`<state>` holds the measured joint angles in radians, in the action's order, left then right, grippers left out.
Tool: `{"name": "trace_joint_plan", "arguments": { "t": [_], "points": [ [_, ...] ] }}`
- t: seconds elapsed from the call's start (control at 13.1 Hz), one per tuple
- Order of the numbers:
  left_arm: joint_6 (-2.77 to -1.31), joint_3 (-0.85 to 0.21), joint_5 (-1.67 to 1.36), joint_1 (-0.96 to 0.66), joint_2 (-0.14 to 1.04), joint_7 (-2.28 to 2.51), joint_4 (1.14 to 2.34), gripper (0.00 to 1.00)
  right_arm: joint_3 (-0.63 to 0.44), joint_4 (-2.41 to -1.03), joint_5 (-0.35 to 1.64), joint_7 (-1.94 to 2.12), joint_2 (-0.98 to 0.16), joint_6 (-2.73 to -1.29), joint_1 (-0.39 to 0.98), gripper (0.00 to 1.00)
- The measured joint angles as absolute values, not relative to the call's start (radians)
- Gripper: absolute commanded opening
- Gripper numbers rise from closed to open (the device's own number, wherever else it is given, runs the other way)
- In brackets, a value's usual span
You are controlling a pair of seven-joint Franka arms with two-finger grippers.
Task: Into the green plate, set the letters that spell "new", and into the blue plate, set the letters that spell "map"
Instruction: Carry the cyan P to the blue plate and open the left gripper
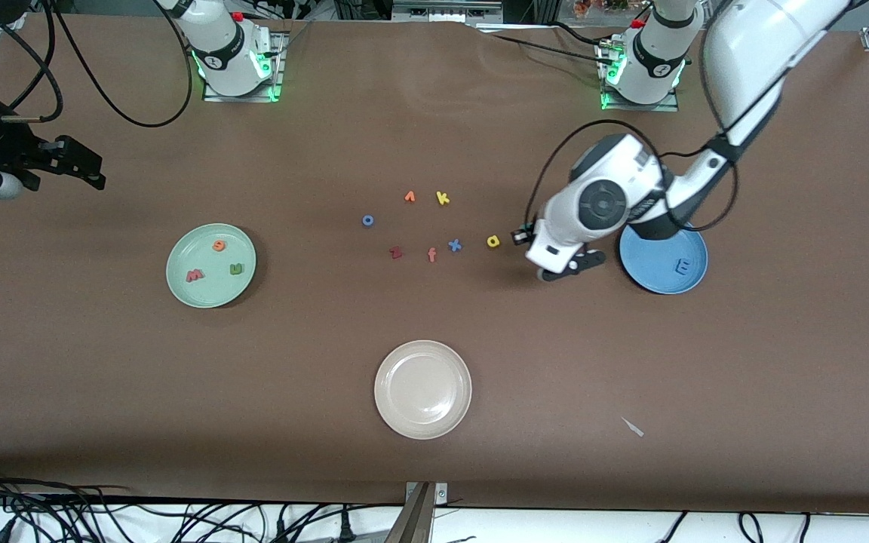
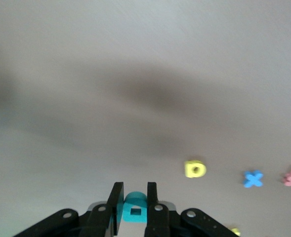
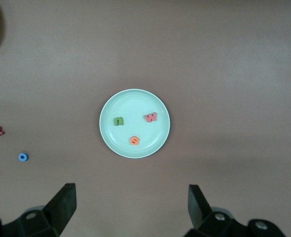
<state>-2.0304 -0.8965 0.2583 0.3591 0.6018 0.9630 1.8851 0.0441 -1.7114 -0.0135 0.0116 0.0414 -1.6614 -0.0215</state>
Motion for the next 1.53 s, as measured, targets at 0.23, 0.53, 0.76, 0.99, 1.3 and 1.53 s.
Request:
{"name": "trace_joint_plan", "arguments": {
  "t": [0.23,0.53,0.76,0.99,1.3,1.53],
  "points": [
    [-1.930,-0.894,0.285,0.444,0.594,0.796,1.847,0.11,0.044,-1.711,-0.014,0.012,0.041,-1.655,-0.022,1.00],
    [-1.898,-0.852,0.397,0.551,0.601,0.586,1.848,0.11,0.047,-1.711,-0.014,0.012,0.041,-1.656,-0.021,1.00],
    [-1.899,-0.759,0.461,0.560,0.625,0.450,1.850,0.12,0.049,-1.711,-0.014,0.012,0.041,-1.656,-0.021,1.00],
    [-1.901,-0.704,0.493,0.562,0.659,0.372,1.850,0.15,0.050,-1.711,-0.014,0.012,0.041,-1.656,-0.021,1.00],
    [-1.901,-0.668,0.500,0.568,0.667,0.301,1.850,0.36,0.050,-1.711,-0.014,0.012,0.040,-1.656,-0.021,1.00],
    [-1.901,-0.663,0.500,0.572,0.677,0.289,1.850,1.00,0.050,-1.711,-0.014,0.012,0.037,-1.656,-0.021,1.00]
  ]
}}
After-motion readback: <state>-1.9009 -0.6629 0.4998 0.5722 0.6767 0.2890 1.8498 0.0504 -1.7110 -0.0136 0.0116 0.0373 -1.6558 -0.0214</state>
